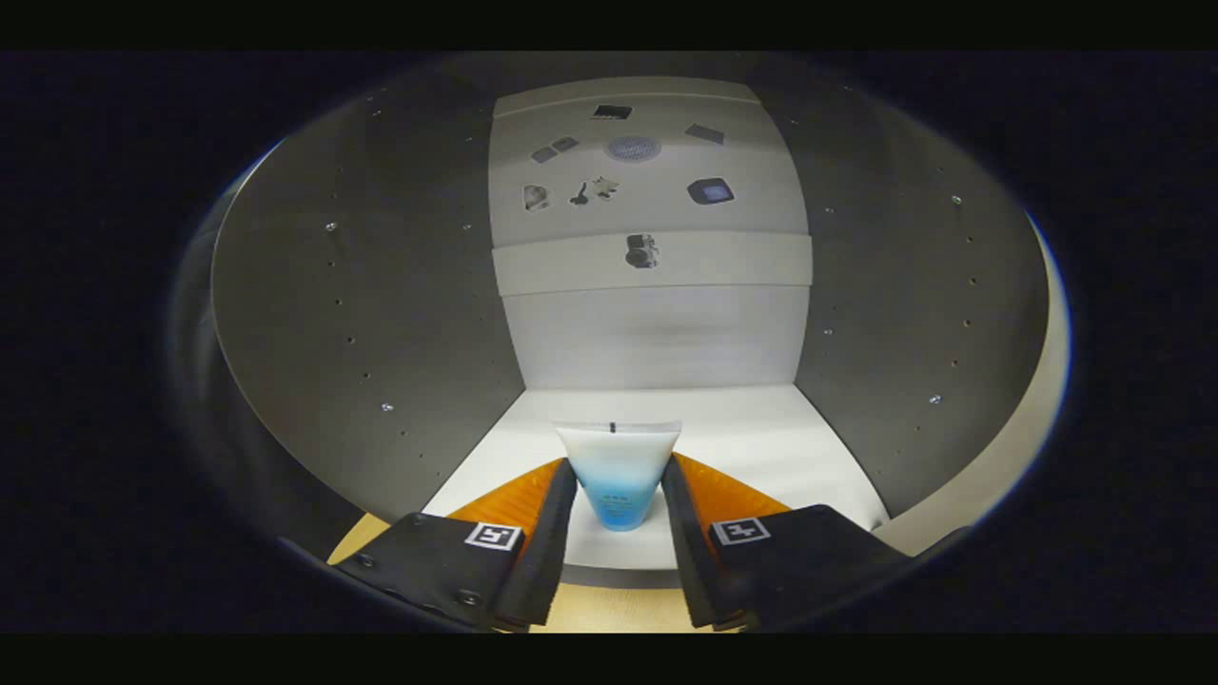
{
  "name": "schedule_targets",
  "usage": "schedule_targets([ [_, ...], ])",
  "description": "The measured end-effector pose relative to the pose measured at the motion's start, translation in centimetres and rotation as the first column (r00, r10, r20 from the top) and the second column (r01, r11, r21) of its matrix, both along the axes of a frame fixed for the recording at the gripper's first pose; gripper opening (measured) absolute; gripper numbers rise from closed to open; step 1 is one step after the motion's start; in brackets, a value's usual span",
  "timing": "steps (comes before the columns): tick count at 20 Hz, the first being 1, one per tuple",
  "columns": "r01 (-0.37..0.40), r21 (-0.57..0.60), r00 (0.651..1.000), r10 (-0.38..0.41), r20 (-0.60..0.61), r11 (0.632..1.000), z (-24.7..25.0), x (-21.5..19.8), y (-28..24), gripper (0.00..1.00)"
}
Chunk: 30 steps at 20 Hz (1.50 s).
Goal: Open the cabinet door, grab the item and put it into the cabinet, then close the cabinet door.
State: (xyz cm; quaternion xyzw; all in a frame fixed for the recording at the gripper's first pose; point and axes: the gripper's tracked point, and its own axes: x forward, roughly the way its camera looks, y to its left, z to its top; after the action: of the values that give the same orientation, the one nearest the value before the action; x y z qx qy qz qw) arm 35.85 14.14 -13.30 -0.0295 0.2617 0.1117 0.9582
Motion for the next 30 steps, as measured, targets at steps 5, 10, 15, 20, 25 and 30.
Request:
schedule_targets([
  [5, -0.012, 0.011, 1.0, 0.012, 0.003, 1.0, -0.2, -0.2, 1.0, 0.75],
  [10, 0.003, 0.0, 0.997, -0.003, 0.08, 1.0, 2.5, -1.7, 0.4, 0.97],
  [15, -0.01, 0.004, 0.983, 0.009, 0.183, 1.0, 7.4, -8.0, -0.2, 0.97],
  [20, -0.075, 0.013, 0.958, 0.068, 0.279, 0.997, 11.8, -18.6, -0.6, 0.97],
  [25, -0.093, 0.013, 0.936, 0.083, 0.342, 0.996, 15.5, -28.2, -2.9, 0.97],
  [30, -0.038, 0.028, 0.926, 0.025, 0.377, 0.999, 18.2, -35.2, -8.5, 0.97],
])
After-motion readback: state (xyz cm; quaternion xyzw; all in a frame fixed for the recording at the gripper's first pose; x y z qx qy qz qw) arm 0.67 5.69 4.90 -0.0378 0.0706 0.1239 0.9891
